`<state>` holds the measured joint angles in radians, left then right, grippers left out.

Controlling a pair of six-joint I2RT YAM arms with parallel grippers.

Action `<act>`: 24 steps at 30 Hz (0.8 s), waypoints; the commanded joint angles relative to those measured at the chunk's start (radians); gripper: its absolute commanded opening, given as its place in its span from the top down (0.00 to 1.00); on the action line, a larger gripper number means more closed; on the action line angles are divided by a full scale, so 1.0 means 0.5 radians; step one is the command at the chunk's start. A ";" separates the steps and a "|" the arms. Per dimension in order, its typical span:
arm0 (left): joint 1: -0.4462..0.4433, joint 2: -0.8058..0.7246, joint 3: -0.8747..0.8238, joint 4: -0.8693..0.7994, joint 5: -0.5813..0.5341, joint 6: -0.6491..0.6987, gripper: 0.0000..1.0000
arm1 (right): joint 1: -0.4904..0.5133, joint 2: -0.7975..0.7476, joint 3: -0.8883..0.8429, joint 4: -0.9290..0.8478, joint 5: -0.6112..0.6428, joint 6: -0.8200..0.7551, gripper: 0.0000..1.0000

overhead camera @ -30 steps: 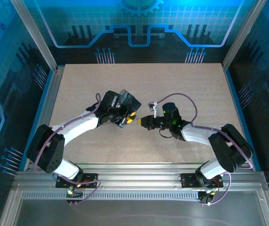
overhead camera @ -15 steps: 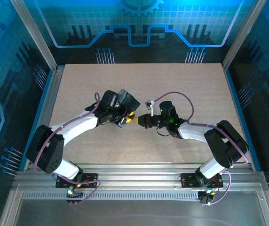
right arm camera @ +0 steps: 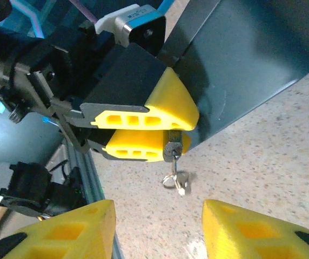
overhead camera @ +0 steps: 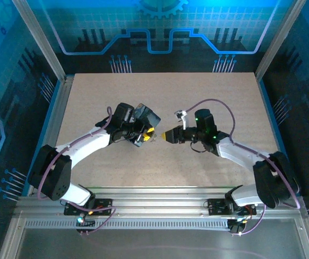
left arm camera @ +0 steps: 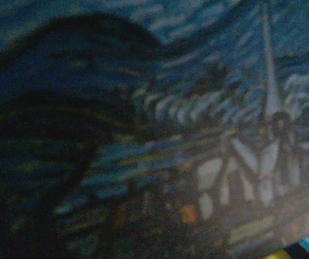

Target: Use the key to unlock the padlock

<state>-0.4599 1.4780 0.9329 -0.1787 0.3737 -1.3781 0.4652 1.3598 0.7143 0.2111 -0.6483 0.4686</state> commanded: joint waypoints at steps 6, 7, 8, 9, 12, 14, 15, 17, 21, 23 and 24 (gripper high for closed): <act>0.022 0.002 0.107 -0.124 0.133 0.119 1.00 | 0.124 -0.078 0.004 -0.382 0.762 -0.742 0.74; 0.022 0.009 0.124 -0.156 0.143 0.139 1.00 | 0.184 -0.075 -0.033 -0.298 0.910 -0.852 0.74; 0.024 0.017 0.141 -0.183 0.157 0.156 1.00 | 0.233 -0.072 -0.060 -0.224 1.014 -0.935 0.75; 0.022 0.025 0.159 -0.219 0.169 0.182 1.00 | 0.308 -0.063 -0.099 -0.114 1.156 -1.065 0.75; 0.021 0.033 0.212 -0.332 0.190 0.234 1.00 | 0.473 -0.039 -0.145 0.089 1.475 -1.337 0.70; 0.025 0.035 0.242 -0.397 0.193 0.263 1.00 | 0.569 -0.016 -0.152 0.214 1.673 -1.477 0.70; 0.027 0.041 0.263 -0.441 0.190 0.281 1.00 | 0.603 -0.008 -0.152 0.254 1.732 -1.532 0.71; 0.030 0.045 0.298 -0.505 0.184 0.312 1.00 | 0.671 0.005 -0.163 0.341 1.844 -1.621 0.73; 0.031 0.060 0.330 -0.537 0.179 0.321 1.00 | 0.768 0.017 -0.197 0.471 1.911 -1.722 0.77; 0.033 0.065 0.335 -0.538 0.176 0.320 1.00 | 0.798 0.022 -0.203 0.485 1.901 -1.748 0.78; 0.031 0.067 0.337 -0.541 0.174 0.323 1.00 | 0.816 0.024 -0.210 0.494 1.904 -1.765 0.78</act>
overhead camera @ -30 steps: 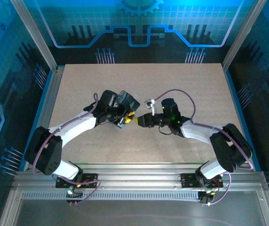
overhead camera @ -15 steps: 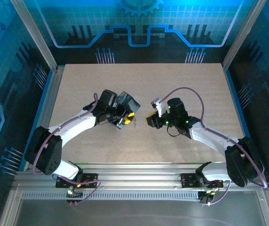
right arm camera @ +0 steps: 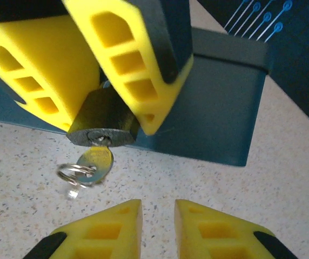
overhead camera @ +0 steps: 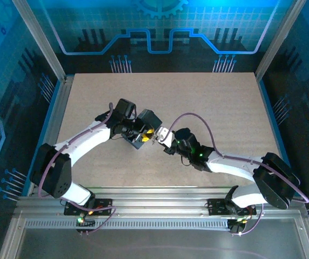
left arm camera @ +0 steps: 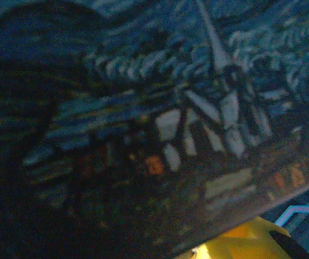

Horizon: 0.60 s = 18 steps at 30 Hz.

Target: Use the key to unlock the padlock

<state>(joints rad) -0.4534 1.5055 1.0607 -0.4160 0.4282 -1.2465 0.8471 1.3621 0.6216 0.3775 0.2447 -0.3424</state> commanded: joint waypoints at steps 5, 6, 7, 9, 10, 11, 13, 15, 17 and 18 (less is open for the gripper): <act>0.017 0.022 0.078 -0.052 0.067 0.049 1.00 | 0.099 0.015 -0.034 0.156 0.076 -0.164 0.79; 0.019 0.021 0.075 -0.050 0.067 0.051 1.00 | 0.109 0.015 -0.032 0.147 0.060 -0.173 0.79; 0.018 0.021 0.072 -0.046 0.062 0.046 1.00 | 0.117 0.020 -0.027 0.142 0.055 -0.177 0.79; 0.017 0.019 0.063 -0.041 0.064 0.045 1.00 | 0.122 0.030 -0.023 0.158 0.045 -0.183 0.79; 0.018 0.015 0.057 -0.034 0.069 0.041 1.00 | 0.125 0.038 -0.020 0.171 0.039 -0.185 0.79; 0.019 0.012 0.051 -0.031 0.067 0.039 1.00 | 0.125 0.046 -0.012 0.175 0.026 -0.189 0.79; 0.017 0.006 0.042 -0.024 0.067 0.032 1.00 | 0.141 0.071 0.014 0.176 0.011 -0.203 0.79; 0.019 0.001 0.036 -0.022 0.069 0.032 1.00 | 0.172 0.097 0.036 0.190 0.028 -0.218 0.79; 0.017 -0.004 0.035 -0.020 0.072 0.035 1.00 | 0.189 0.124 0.058 0.201 0.037 -0.235 0.81; 0.018 -0.008 0.034 -0.021 0.073 0.035 1.00 | 0.195 0.139 0.072 0.198 0.058 -0.240 0.81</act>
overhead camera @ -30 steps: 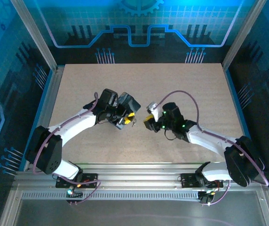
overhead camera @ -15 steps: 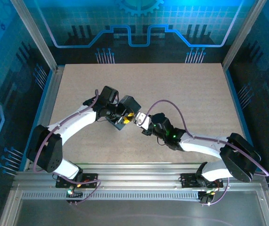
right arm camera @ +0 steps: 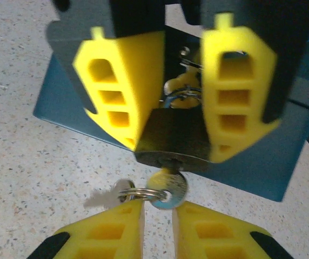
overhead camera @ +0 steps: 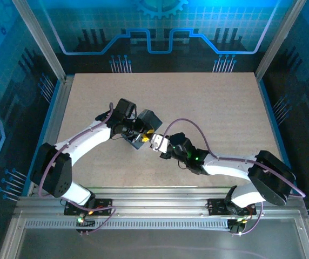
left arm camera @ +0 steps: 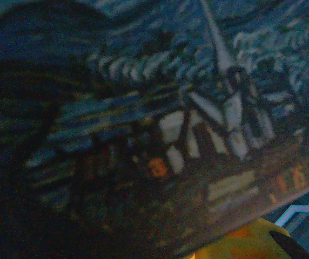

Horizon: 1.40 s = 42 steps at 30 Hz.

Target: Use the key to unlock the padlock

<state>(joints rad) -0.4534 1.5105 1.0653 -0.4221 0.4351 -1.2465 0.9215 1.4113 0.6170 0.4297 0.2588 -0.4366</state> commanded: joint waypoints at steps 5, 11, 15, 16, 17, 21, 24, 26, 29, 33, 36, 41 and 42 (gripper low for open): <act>0.020 -0.026 0.002 0.008 0.060 0.029 1.00 | 0.068 0.054 0.082 0.150 0.124 -0.089 0.81; 0.021 -0.025 -0.011 0.021 0.061 0.025 1.00 | 0.067 0.019 0.059 0.156 0.218 -0.118 0.77; 0.022 -0.026 -0.004 0.013 0.058 0.024 1.00 | 0.067 -0.003 0.057 0.161 0.254 -0.140 0.74; 0.021 -0.029 -0.001 0.012 0.058 0.026 1.00 | 0.068 -0.003 0.060 0.157 0.260 -0.148 0.74; 0.020 -0.027 -0.001 0.012 0.055 0.026 1.00 | 0.068 0.000 0.062 0.159 0.270 -0.154 0.73; 0.022 -0.032 0.002 0.009 0.051 0.026 1.00 | 0.070 -0.006 0.073 0.177 0.264 -0.155 0.73; 0.020 -0.036 0.002 0.010 0.051 0.025 1.00 | 0.079 -0.009 0.082 0.197 0.273 -0.166 0.73; 0.023 -0.034 0.002 0.008 0.052 0.024 1.00 | 0.088 -0.017 0.085 0.216 0.275 -0.176 0.73; 0.021 -0.032 0.008 0.009 0.052 0.026 1.00 | 0.095 -0.020 0.094 0.216 0.272 -0.188 0.73; 0.020 -0.025 0.011 0.008 0.055 0.026 1.00 | 0.109 -0.015 0.106 0.229 0.287 -0.212 0.72; 0.020 -0.026 0.008 0.010 0.055 0.021 1.00 | 0.123 -0.008 0.116 0.239 0.296 -0.228 0.71; 0.021 -0.030 0.008 0.010 0.054 0.022 1.00 | 0.146 0.017 0.134 0.263 0.326 -0.255 0.71; 0.020 -0.027 0.008 0.012 0.057 0.020 1.00 | 0.148 0.024 0.137 0.259 0.326 -0.259 0.73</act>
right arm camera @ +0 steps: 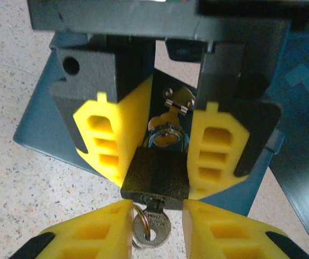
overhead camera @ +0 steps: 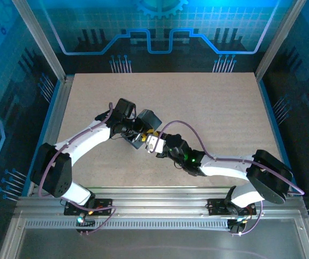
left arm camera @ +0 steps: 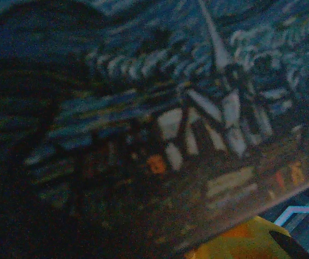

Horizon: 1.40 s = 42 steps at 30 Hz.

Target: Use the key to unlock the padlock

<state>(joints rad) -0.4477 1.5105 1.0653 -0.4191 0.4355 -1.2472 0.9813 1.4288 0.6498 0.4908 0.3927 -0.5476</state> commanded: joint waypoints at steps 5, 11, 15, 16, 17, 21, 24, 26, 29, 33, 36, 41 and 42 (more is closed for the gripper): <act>0.009 -0.036 0.002 0.009 0.054 0.022 1.00 | 0.028 0.011 0.078 0.102 0.057 -0.052 0.76; 0.015 -0.038 0.002 0.009 0.054 0.021 1.00 | 0.026 -0.045 0.019 0.014 0.044 -0.084 0.70; 0.039 -0.033 0.013 -0.039 0.057 0.046 1.00 | 0.019 -0.141 -0.029 -0.149 0.004 -0.119 0.67; 0.041 -0.033 0.016 -0.052 0.058 0.050 1.00 | 0.012 -0.162 -0.038 -0.181 0.000 -0.117 0.67; 0.045 -0.030 0.025 -0.075 0.057 0.058 1.00 | 0.003 -0.186 -0.044 -0.210 -0.005 -0.113 0.67; 0.046 -0.004 0.077 -0.167 0.061 0.092 1.00 | -0.049 -0.237 -0.063 -0.260 -0.005 -0.120 0.67; 0.048 0.008 0.102 -0.195 0.061 0.095 1.00 | -0.061 -0.206 -0.049 -0.275 0.015 -0.177 0.68; 0.047 0.013 0.109 -0.209 0.059 0.091 1.00 | -0.061 -0.179 -0.043 -0.258 0.029 -0.212 0.69; 0.048 0.007 0.111 -0.222 0.059 0.095 1.00 | -0.061 -0.139 -0.033 -0.234 0.045 -0.263 0.69; 0.047 0.007 0.115 -0.226 0.062 0.095 1.00 | -0.052 -0.108 -0.005 -0.216 0.012 -0.276 0.70; 0.048 0.016 0.115 -0.220 0.070 0.089 1.00 | -0.037 -0.079 0.019 -0.186 0.004 -0.286 0.71; 0.049 0.014 0.109 -0.218 0.070 0.089 1.00 | -0.018 -0.055 0.041 -0.083 0.011 -0.301 0.73; 0.047 0.013 0.107 -0.212 0.071 0.089 1.00 | -0.015 -0.048 0.046 -0.072 0.014 -0.303 0.73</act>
<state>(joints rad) -0.4335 1.5131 1.0859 -0.5125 0.4427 -1.2205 0.9623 1.3937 0.6357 0.3874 0.3931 -0.6830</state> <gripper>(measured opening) 0.285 0.274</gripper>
